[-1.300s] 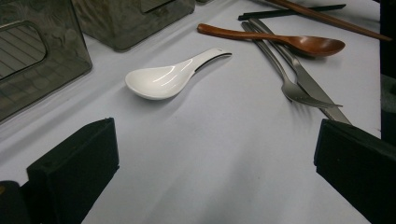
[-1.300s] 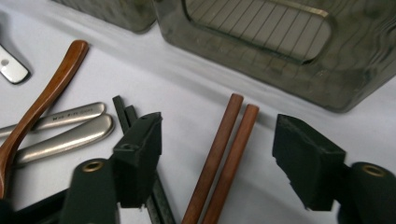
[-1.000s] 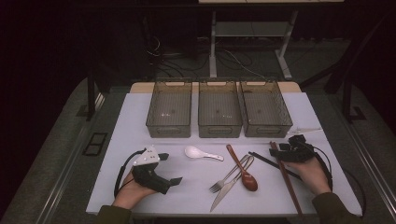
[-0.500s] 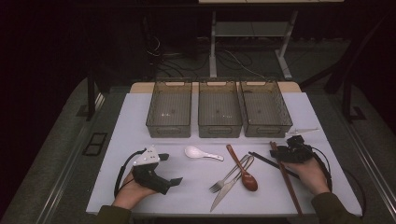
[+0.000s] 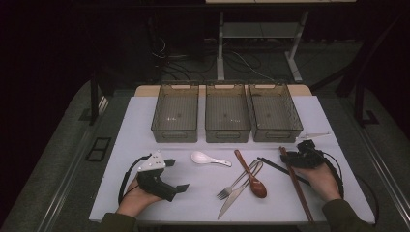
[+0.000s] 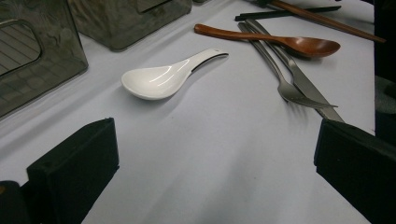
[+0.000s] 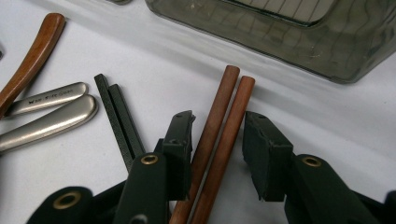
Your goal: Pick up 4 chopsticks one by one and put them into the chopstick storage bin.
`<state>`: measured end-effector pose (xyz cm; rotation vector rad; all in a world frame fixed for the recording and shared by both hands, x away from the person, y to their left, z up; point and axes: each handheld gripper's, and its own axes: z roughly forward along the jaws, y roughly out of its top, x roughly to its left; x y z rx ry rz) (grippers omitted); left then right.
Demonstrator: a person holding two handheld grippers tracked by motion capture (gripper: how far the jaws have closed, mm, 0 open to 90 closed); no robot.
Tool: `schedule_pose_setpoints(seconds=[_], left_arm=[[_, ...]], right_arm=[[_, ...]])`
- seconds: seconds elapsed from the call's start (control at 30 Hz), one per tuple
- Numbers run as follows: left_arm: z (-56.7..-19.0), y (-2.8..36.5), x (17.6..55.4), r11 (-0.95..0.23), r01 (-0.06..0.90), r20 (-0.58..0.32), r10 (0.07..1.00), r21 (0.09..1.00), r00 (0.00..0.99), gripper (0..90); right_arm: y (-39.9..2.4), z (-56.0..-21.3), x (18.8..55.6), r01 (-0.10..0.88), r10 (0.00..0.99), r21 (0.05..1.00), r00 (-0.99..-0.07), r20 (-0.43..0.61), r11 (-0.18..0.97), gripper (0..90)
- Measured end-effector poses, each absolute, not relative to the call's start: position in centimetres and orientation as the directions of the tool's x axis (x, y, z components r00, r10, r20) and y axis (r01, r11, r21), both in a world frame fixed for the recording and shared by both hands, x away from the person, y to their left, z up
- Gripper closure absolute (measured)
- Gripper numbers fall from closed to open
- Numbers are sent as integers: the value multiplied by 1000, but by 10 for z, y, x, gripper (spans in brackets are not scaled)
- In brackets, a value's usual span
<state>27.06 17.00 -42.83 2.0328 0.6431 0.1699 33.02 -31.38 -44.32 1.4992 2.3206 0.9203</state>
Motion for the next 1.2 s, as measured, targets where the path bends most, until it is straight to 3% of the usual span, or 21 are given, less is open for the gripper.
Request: schedule_pose_setpoints(seconds=[0.83,1.2], left_arm=[[-428,170,270,-397,372,-140,504,839,853,0],[-428,170,270,-397,374,-141,504,838,852,0]], right_arm=[[-310,-443,331,731,879,615,-460,125,295,746],[-304,-443,336,719,869,615,-484,107,325,757]])
